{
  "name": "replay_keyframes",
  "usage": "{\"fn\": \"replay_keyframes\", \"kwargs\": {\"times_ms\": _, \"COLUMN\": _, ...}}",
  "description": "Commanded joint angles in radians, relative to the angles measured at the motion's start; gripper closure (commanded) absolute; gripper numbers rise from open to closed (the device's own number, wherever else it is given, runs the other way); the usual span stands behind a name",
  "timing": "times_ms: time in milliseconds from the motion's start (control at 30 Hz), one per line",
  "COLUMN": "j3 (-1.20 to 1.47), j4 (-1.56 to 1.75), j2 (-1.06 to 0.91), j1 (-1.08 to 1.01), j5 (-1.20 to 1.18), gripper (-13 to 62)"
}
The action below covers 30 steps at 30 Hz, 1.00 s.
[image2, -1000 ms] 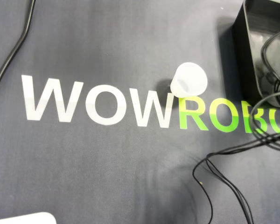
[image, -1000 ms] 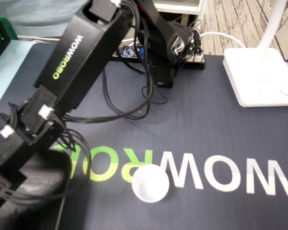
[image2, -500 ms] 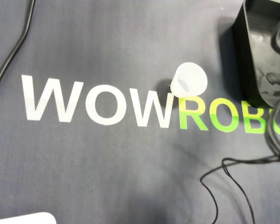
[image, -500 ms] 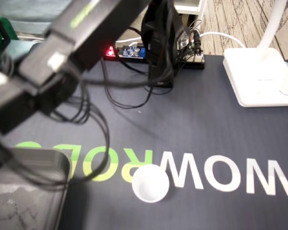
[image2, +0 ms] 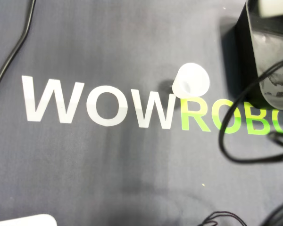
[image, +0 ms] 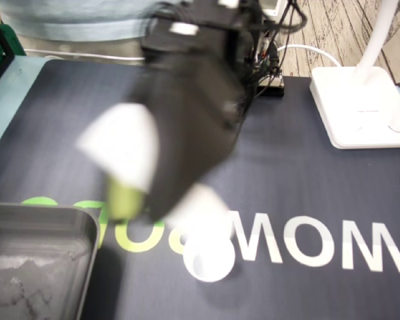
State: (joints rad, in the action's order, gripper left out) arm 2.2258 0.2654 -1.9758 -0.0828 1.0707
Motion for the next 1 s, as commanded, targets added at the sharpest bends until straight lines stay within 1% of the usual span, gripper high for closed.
{"fn": "replay_keyframes", "kwargs": {"times_ms": 0, "j3": 0.005, "j4": 0.04, "j2": -0.046, "j1": 0.049, "j5": 0.196, "gripper": 46.6}}
{"fn": "replay_keyframes", "kwargs": {"times_ms": 167, "j3": 0.098, "j4": 0.04, "j2": -0.051, "j1": 0.094, "j5": 0.465, "gripper": 46.6}}
{"fn": "replay_keyframes", "kwargs": {"times_ms": 333, "j3": 0.118, "j4": 0.048, "j2": 0.017, "j1": 0.091, "j5": 0.591, "gripper": 46.6}}
{"fn": "replay_keyframes", "kwargs": {"times_ms": 567, "j3": 0.123, "j4": 0.061, "j2": 0.124, "j1": 0.081, "j5": 0.623, "gripper": 46.6}}
{"fn": "replay_keyframes", "kwargs": {"times_ms": 700, "j3": 0.147, "j4": 0.161, "j2": 0.196, "j1": 0.081, "j5": 0.621, "gripper": 46.6}}
{"fn": "replay_keyframes", "kwargs": {"times_ms": 967, "j3": 0.147, "j4": 0.233, "j2": 0.296, "j1": 0.087, "j5": 0.621, "gripper": 46.5}}
